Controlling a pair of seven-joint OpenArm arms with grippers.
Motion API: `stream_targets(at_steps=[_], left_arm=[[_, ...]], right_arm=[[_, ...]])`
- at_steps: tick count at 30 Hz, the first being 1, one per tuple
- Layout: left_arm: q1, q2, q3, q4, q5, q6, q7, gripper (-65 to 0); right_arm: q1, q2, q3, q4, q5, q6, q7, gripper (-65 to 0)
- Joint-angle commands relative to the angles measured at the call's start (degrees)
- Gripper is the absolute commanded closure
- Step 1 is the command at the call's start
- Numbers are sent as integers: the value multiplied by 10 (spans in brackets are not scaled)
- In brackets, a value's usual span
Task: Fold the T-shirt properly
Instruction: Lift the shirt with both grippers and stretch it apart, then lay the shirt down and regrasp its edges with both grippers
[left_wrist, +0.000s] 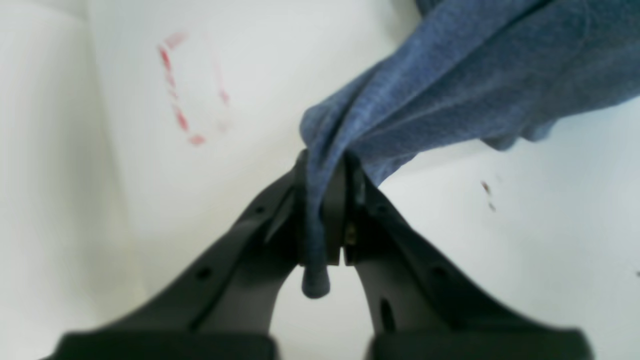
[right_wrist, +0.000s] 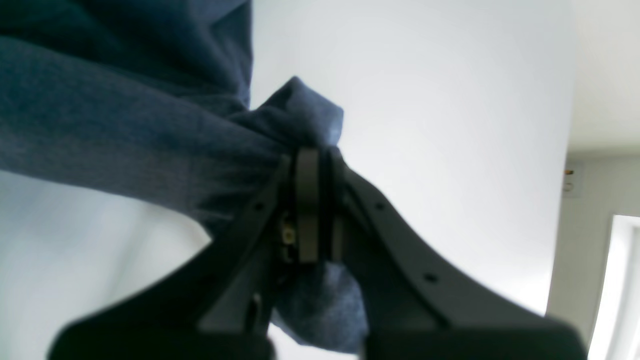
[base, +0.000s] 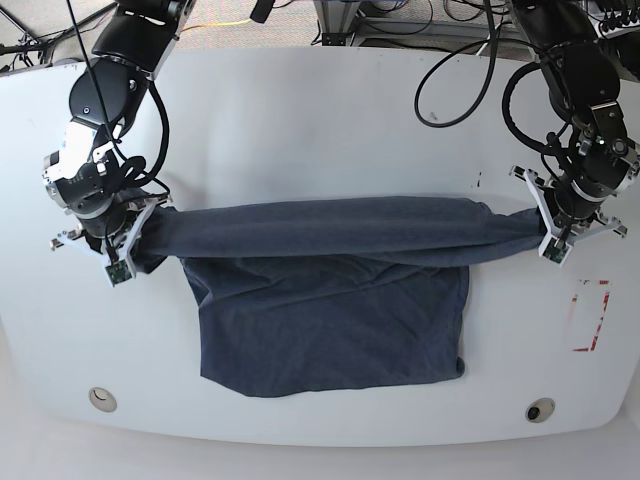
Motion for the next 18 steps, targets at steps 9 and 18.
stream_targets(at_steps=[9, 18], left_arm=[[97, 33, -15, 9, 6, 3, -8, 0], [140, 34, -4, 6, 9, 3, -9, 0]], right_arm=[[-71, -39, 52, 22, -4, -5, 14, 0], [-130, -63, 83, 19, -4, -5, 14, -5]])
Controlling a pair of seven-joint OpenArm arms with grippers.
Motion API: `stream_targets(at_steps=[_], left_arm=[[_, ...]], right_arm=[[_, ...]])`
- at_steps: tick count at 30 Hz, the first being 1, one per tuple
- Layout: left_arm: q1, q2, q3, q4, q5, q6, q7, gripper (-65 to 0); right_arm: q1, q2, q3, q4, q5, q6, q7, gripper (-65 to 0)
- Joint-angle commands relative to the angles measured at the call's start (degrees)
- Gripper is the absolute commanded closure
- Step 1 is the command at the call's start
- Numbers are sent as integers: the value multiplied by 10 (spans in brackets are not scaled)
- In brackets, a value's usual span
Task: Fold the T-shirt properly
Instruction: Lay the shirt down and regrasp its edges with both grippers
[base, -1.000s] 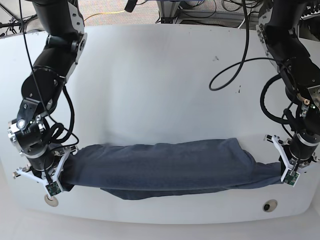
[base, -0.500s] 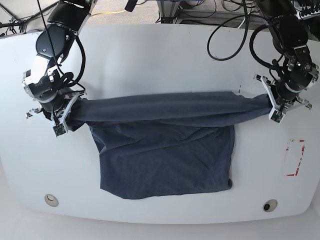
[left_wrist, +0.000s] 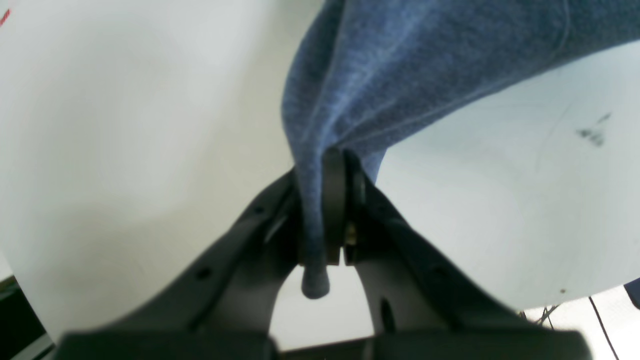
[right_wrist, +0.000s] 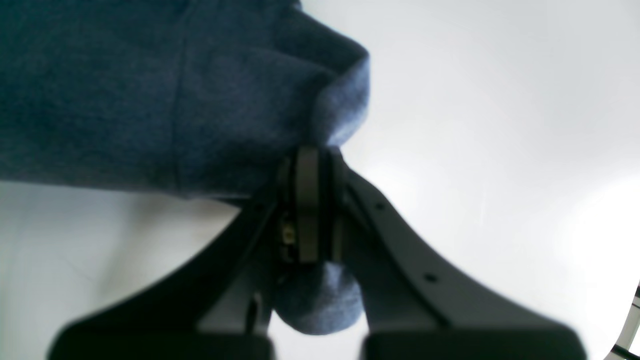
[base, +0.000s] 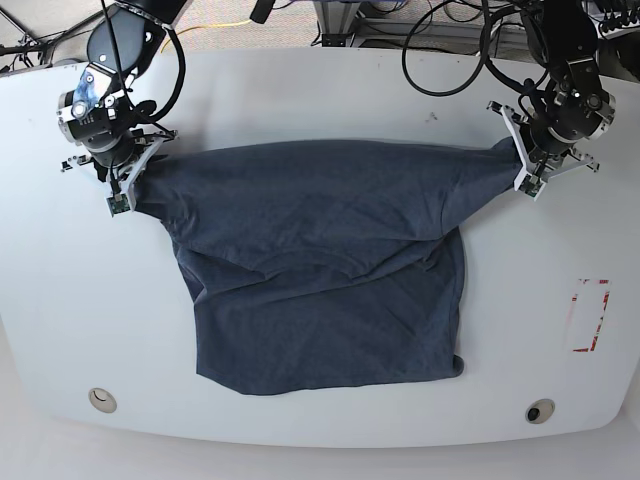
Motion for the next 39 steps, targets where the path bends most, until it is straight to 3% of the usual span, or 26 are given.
stream_targets(at_steps=[1, 10, 12, 15, 17, 27, 39], left_arm=[[8, -8, -2, 8, 1, 1, -5, 0], [18, -24, -2, 7, 1, 1, -5, 0], [18, -24, -2, 7, 1, 1, -5, 0], [18, -24, -4, 7, 1, 1, -5, 0], [18, -24, -5, 7, 1, 1, -5, 0], [18, -24, -5, 7, 1, 1, -5, 0], [15, -24, -4, 8, 2, 1, -5, 0]], right_arm=[[-6, 5, 2, 11, 1, 0, 9, -6], [-20, 5, 3, 9, 1, 0, 10, -29], [-20, 5, 7, 9, 1, 0, 10, -106], [-19, -3, 21, 10, 1, 1, 10, -335], [-16, -4, 23, 10, 2, 4, 10, -409], [-9, -16, 22, 9, 4, 5, 9, -417], [21, -16, 24, -54, 63, 5, 9, -411]])
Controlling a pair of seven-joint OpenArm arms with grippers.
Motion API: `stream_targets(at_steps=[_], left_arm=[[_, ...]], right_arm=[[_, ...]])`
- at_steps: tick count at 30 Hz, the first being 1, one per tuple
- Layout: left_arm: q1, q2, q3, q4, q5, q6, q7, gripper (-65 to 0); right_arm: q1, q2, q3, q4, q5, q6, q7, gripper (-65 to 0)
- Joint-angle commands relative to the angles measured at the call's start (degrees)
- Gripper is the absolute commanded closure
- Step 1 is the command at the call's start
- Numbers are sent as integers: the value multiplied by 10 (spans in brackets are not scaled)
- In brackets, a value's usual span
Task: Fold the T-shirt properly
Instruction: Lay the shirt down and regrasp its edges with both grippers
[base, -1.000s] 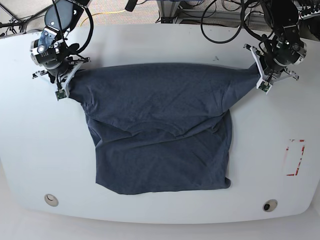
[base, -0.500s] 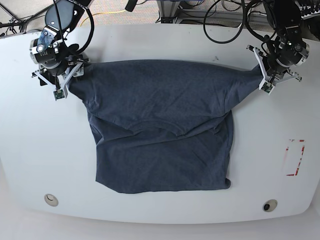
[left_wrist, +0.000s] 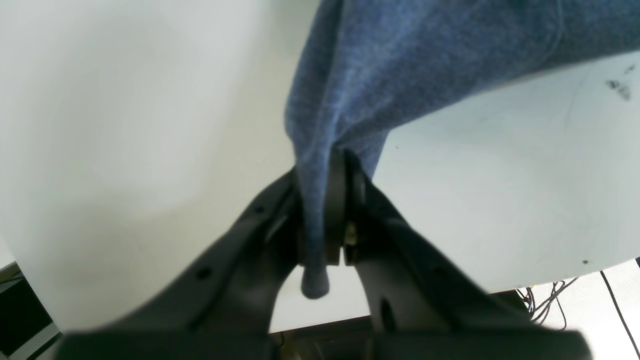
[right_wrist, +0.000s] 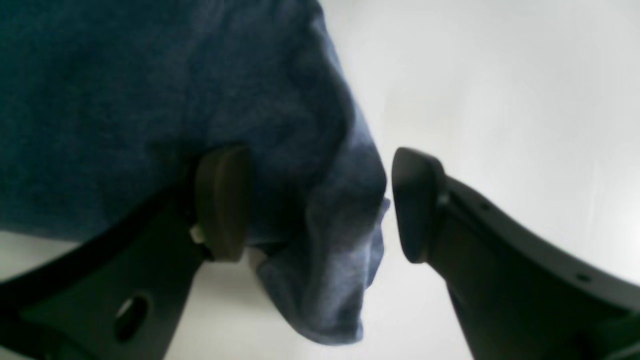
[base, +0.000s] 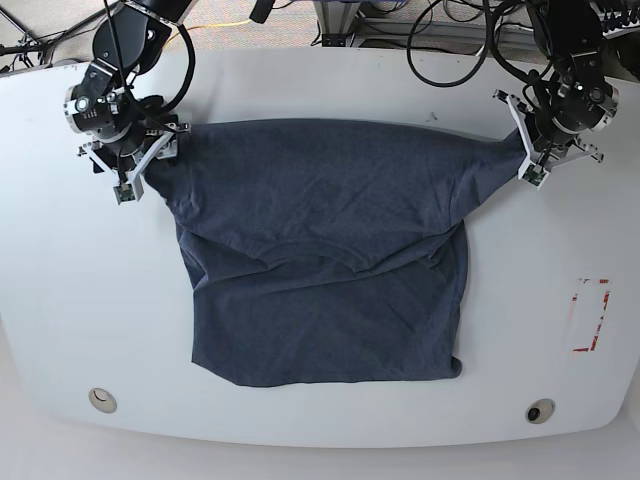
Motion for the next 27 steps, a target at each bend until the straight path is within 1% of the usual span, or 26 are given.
stream_targets(at_steps=[1, 3, 5, 7, 9, 11, 13, 14, 16, 17, 18, 20, 21, 22, 24, 27], left_arm=[[-4, -6, -2, 10, 0, 1, -2, 0], [-5, -6, -2, 10, 0, 1, -2, 0], [-6, -6, -1, 10, 0, 1, -2, 0], [-6, -6, 0, 10, 0, 1, -2, 0], [-6, -6, 0, 10, 0, 1, -2, 0], [-6, -6, 0, 10, 0, 1, -2, -18], [-6, -6, 0, 10, 0, 1, -1, -64], [-6, -6, 0, 10, -1, 1, -1, -110], [-7, -6, 0, 10, -1, 1, -1, -181], [-11, -6, -1, 10, -4, 1, -1, -239], [-15, -5, -2, 11, -4, 1, 1, -275], [-27, -4, -5, 12, -4, 1, 3, -397], [-31, -5, -11, 13, -5, 1, 3, -439], [-35, -6, -19, 13, -9, 1, 3, -467], [-53, -6, -39, 12, -27, 1, 3, -489], [-80, -6, -72, 10, -51, 1, 3, -479]], right_arm=[[14, 6, 2, -3, 10, 1, 13, -401], [16, 6, 2, -17, 11, 1, 13, -346], [17, 7, 2, -24, 13, 1, 13, -258], [17, 7, 2, -25, 13, 1, 13, -116], [17, 7, 2, -25, 13, 1, 13, 0], [17, 7, 2, -24, 13, 1, 13, 0], [17, 7, 2, -13, 13, 1, 13, 0], [15, 7, 2, -2, 13, 1, 13, 0], [13, 7, 2, 18, 14, 1, 13, 0], [12, 7, 2, 27, 14, 1, 13, 0], [12, 7, 2, 31, 14, 1, 13, 0], [12, 7, 2, 36, 13, 1, 13, 0], [13, 7, 2, 37, 12, 1, 13, 0], [15, 7, 2, 37, 11, 1, 13, 0], [16, 7, 2, 36, 10, 1, 13, 0], [17, 7, 2, 35, 10, 1, 13, 0]])
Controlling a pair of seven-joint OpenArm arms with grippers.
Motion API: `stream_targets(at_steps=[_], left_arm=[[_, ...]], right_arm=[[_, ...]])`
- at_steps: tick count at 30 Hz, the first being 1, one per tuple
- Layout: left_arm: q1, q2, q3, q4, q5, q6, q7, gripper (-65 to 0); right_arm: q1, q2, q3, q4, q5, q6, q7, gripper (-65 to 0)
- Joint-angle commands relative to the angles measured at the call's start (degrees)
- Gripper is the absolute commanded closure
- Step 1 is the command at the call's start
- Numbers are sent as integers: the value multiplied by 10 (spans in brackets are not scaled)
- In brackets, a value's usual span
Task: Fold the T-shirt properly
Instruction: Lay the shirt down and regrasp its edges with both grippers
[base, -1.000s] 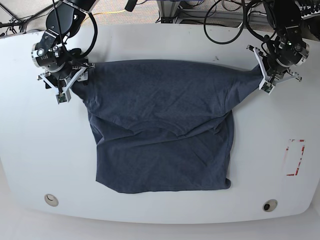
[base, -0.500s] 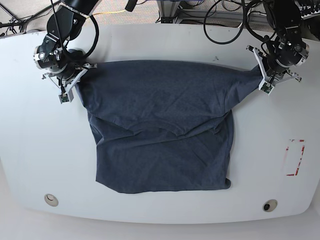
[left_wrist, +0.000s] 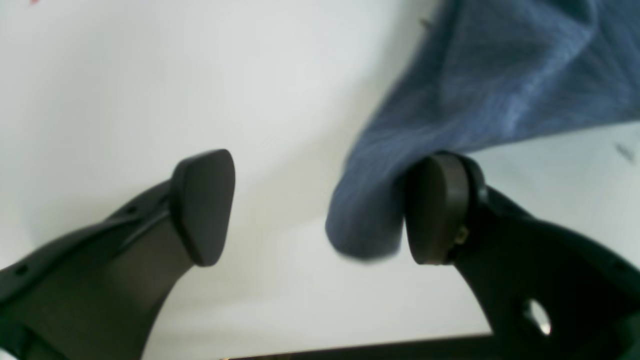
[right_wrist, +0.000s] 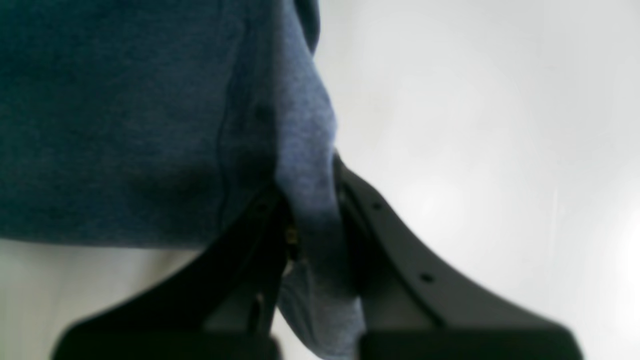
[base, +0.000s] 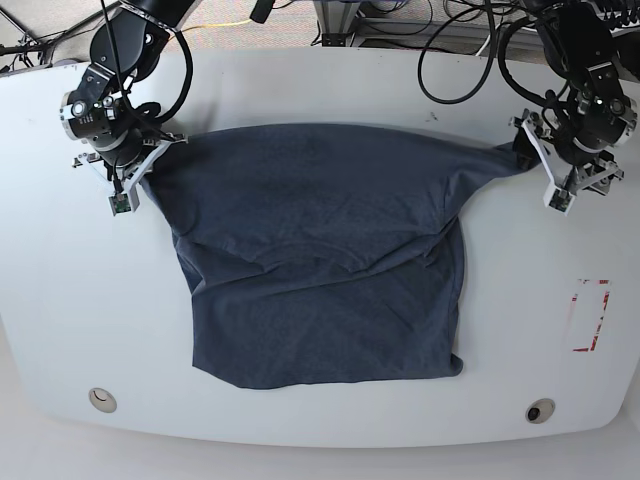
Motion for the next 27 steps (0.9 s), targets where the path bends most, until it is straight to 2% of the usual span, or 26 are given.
stream_targets(at_steps=[1, 6, 11, 14, 19, 21, 27], left_arm=[[-24, -8, -21, 8, -16, 1, -10, -481], [-93, -4, -22, 6, -20, 1, -9, -481], [-164, 1, 29, 4, -22, 1, 26, -481], [-206, 24, 35, -30, -17, 1, 26, -479], [-276, 30, 38, -142, -19, 1, 24, -478], [-296, 30, 38, -186, -20, 1, 10, -478], [-339, 29, 63, -358, -19, 9, -119, -478]], right_arm=[[6, 5, 1, 12, 3, 1, 10, 0], [6, 5, 1, 12, 3, 1, 10, 0], [6, 5, 1, 12, 4, 1, 10, 0], [5, 5, 1, 12, 6, 1, 10, 0], [7, 4, 1, 12, 7, 1, 10, 0], [7, 4, 1, 12, 7, 1, 10, 0], [7, 4, 1, 12, 7, 1, 10, 0]])
